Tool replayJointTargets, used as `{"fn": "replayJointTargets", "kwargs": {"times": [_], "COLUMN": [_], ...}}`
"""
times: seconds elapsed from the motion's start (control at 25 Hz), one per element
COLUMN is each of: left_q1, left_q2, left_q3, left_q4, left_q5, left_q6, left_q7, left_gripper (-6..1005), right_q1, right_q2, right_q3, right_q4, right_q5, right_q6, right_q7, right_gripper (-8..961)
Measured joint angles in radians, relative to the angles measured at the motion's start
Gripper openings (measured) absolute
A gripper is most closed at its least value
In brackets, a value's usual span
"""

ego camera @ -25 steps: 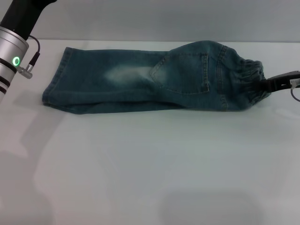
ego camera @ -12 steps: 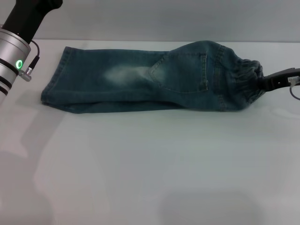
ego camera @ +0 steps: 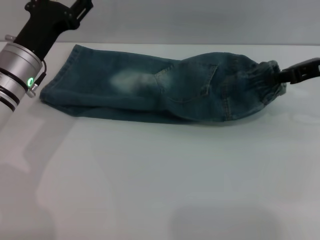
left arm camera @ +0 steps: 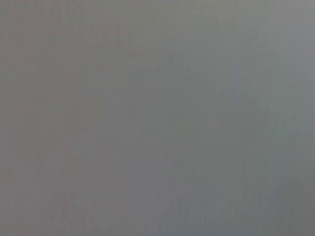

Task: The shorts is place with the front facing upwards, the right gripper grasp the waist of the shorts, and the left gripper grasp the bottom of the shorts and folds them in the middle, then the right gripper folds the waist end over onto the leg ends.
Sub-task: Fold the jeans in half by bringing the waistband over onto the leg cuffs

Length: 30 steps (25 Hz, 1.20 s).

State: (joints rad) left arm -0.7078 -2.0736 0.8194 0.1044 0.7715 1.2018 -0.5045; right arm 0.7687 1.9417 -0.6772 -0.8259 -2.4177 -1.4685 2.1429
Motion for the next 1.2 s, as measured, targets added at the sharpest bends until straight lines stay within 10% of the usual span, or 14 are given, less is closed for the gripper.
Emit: {"fn": "replayJointTargets", "kwargs": {"times": [0.44, 1.2], "left_q1": [0.009, 0.008], "left_q2": [0.003, -0.005], "left_q3": [0.129, 0.381], "left_q4": [0.008, -0.028], "left_q5": [0.0, -0.001], "left_q6": [-0.094, -0.107], "left_q7": [0.047, 0.033], "left_gripper": [829, 829], "right_q1": [0.014, 0.072], "right_q2": [-0.038, -0.038], "right_q3": [0.001, 0.005], "right_q4": [-0.08, -0.142], "right_q5": [0.051, 0.085], "right_q6": [-0.193, -0.33], "right_q7": [0.036, 0.107], "right_gripper": [16, 10]}}
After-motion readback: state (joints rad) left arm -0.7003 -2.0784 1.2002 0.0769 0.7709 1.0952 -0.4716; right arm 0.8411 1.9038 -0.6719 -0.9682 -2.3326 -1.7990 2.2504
